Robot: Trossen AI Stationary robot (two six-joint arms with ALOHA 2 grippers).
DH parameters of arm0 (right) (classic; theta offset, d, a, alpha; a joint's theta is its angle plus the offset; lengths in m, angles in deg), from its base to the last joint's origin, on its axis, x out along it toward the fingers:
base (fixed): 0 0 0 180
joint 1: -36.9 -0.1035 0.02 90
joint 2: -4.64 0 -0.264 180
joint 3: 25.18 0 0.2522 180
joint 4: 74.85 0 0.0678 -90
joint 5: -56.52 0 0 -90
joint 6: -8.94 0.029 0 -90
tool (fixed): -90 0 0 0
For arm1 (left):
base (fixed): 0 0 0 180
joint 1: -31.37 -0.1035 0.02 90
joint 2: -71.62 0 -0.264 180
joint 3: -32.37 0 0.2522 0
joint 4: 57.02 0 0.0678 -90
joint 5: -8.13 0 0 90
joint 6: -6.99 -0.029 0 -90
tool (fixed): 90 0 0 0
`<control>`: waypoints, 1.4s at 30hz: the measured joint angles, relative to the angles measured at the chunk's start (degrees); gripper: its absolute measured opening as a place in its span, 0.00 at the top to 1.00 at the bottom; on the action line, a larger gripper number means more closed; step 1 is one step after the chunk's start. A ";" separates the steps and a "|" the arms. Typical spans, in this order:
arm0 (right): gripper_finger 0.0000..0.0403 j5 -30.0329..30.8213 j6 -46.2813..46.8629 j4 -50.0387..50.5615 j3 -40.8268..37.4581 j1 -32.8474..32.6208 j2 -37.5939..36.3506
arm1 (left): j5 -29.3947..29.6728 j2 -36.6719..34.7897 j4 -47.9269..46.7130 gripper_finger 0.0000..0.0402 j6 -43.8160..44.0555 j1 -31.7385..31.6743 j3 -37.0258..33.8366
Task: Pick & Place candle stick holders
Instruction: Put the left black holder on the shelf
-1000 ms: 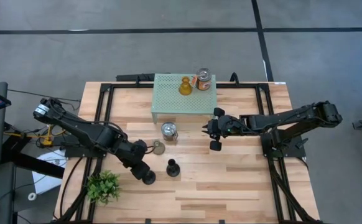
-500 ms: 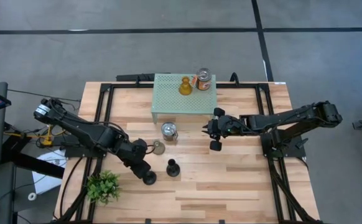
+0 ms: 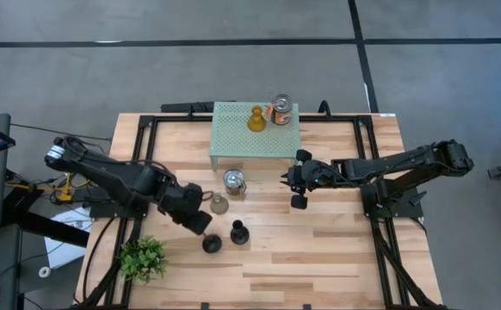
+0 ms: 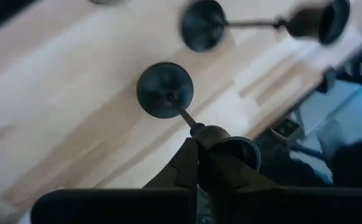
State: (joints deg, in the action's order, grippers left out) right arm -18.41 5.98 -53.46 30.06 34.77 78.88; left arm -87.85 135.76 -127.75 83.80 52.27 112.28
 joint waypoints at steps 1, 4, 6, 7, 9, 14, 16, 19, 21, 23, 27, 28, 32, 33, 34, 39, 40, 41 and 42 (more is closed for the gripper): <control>0.83 0.00 0.00 0.00 0.00 0.02 0.01 | 1.07 -0.12 -2.46 0.98 0.08 -0.24 1.03; 0.83 0.00 0.00 -0.01 0.00 0.01 0.01 | 1.84 -0.77 -7.08 0.98 0.19 -1.02 3.96; 0.83 0.00 0.00 0.11 0.00 0.01 0.01 | 2.68 -1.04 -8.54 0.98 0.13 -1.61 5.91; 0.83 0.00 0.00 0.12 0.00 0.02 0.01 | 3.03 -1.19 -8.81 0.98 -0.08 -1.95 6.89; 0.83 0.00 0.00 0.10 0.00 0.02 0.01 | 4.85 -1.31 -8.77 0.98 -1.22 -2.53 9.28; 0.83 0.00 0.00 0.12 0.00 0.02 0.01 | 11.85 -1.38 -11.64 0.98 -5.96 -3.92 16.11; 0.83 0.00 0.00 0.10 0.00 0.02 0.01 | 13.61 -1.44 -13.07 0.98 -7.62 -4.71 18.61; 0.83 0.00 0.00 0.12 0.00 0.02 0.01 | 15.51 -1.38 -15.38 0.98 -9.70 -6.04 22.48; 0.83 0.00 0.00 0.18 0.00 0.02 0.01 | 16.98 -1.44 -16.48 0.98 -11.90 -6.75 24.71; 0.83 0.00 0.00 0.17 0.00 0.05 0.01 | 18.44 -1.42 -17.55 0.98 -14.06 -7.88 26.63; 0.83 0.00 0.00 0.17 0.00 0.06 0.01 | 20.53 -1.39 -18.07 0.98 -19.65 -11.58 29.09; 0.83 0.00 0.00 0.17 0.00 0.07 0.01 | 20.69 -1.36 -18.07 0.98 -21.26 -12.79 29.69; 0.83 0.02 0.00 0.17 0.00 0.04 0.01 | 20.48 -0.63 -18.10 0.98 -28.13 -18.44 32.63; 0.83 0.02 0.00 0.17 0.00 0.04 0.01 | 19.96 -0.33 -18.23 0.98 -29.72 -19.97 33.49; 0.83 0.00 0.00 0.18 0.00 0.04 0.01 | 19.55 0.26 -18.40 0.98 -31.03 -21.56 34.53; 0.83 0.02 0.00 0.37 0.00 0.04 0.01 | 16.43 3.66 -23.72 0.98 -37.05 -30.90 41.09; 0.83 0.02 0.00 0.45 0.00 0.04 0.01 | 15.34 4.70 -24.46 0.98 -38.46 -32.82 42.46; 0.83 0.01 0.00 0.42 0.00 0.04 0.01 | 14.28 5.94 -25.00 0.98 -39.97 -34.78 43.67; 0.83 0.02 0.00 0.42 0.00 0.04 0.01 | 13.30 7.03 -25.39 0.98 -41.63 -36.56 44.78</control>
State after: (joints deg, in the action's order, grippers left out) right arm -18.39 5.98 -53.04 30.06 34.82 78.90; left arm -74.55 142.78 -153.14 42.18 15.72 157.06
